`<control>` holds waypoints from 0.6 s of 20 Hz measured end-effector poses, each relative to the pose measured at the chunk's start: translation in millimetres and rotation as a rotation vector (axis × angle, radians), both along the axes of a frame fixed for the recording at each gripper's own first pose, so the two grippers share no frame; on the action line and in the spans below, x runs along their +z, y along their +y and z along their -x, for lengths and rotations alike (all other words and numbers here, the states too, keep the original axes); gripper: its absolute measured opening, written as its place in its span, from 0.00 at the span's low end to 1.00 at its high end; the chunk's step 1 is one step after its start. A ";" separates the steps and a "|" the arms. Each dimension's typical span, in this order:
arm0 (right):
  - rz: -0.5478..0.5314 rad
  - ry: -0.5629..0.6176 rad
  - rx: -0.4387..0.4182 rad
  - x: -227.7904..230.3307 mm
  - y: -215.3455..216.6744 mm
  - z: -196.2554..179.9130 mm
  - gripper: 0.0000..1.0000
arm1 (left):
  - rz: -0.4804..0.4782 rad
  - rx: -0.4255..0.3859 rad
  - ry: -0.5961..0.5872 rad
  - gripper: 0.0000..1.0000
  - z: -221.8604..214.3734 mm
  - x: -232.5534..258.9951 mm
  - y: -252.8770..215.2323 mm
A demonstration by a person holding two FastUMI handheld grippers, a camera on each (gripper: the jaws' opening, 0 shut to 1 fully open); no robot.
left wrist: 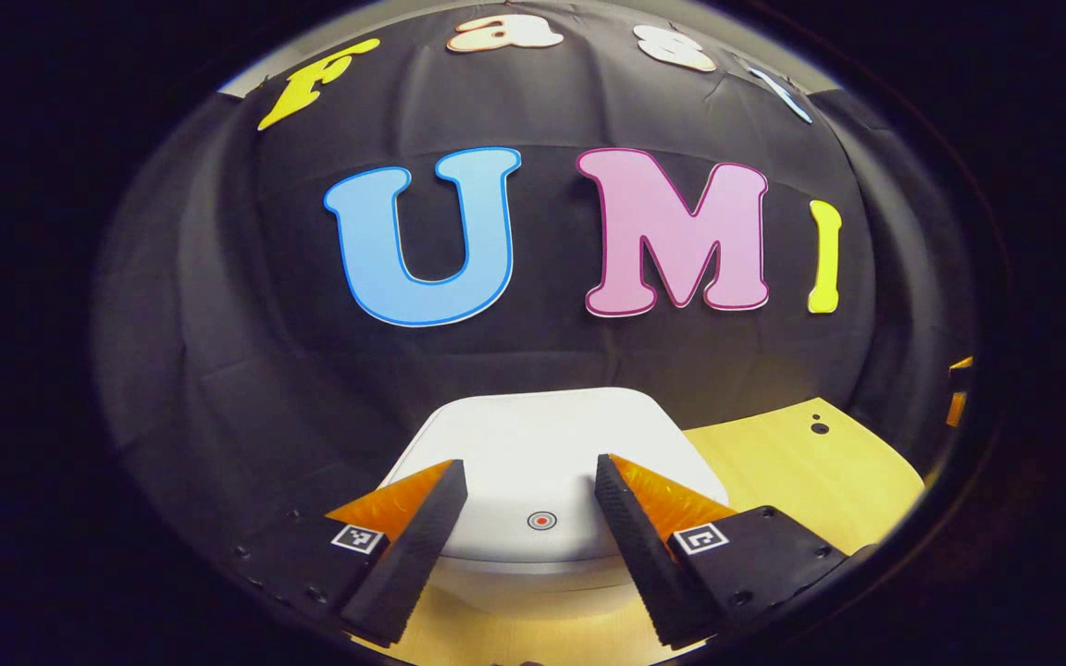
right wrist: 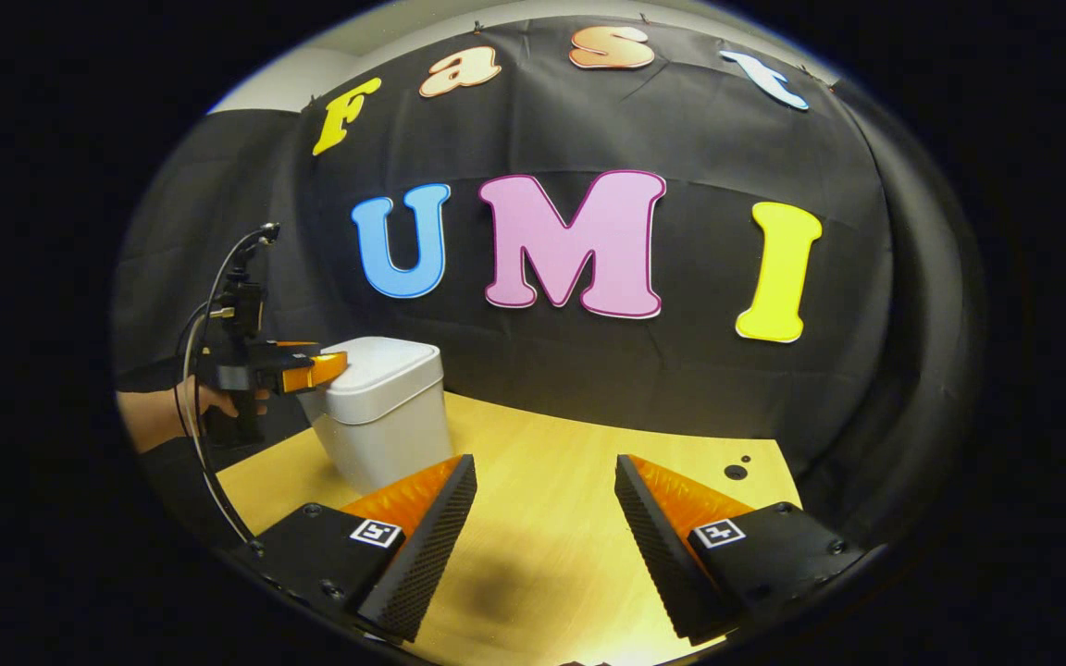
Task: Press the lid of the desktop garbage bin to open it, pick up the crumpled paper on the desktop and throw it into the bin, then pick up the pop can on the desktop and drop it into the bin, and finally close the garbage bin lid.
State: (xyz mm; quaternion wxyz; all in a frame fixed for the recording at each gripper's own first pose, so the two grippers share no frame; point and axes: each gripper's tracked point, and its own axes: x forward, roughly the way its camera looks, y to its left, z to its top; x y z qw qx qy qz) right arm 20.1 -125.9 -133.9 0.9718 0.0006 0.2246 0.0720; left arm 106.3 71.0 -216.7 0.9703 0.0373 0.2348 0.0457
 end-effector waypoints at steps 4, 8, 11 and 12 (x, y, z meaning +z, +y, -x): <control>0.007 0.001 -0.050 6.0 8.5 7.0 0.98 | 0.013 -0.003 -0.042 0.98 1.7 -3.1 -0.7; 0.020 0.000 -0.087 7.6 24.6 14.1 0.98 | 0.039 -0.029 -0.139 0.98 3.4 -3.0 -0.6; 0.002 -0.004 -0.117 11.4 33.9 21.7 0.98 | 0.002 -0.026 -0.131 0.96 3.8 2.1 1.8; 0.012 -0.015 -0.129 15.3 33.3 23.1 0.98 | -0.008 -0.018 -0.139 0.97 3.8 10.2 0.5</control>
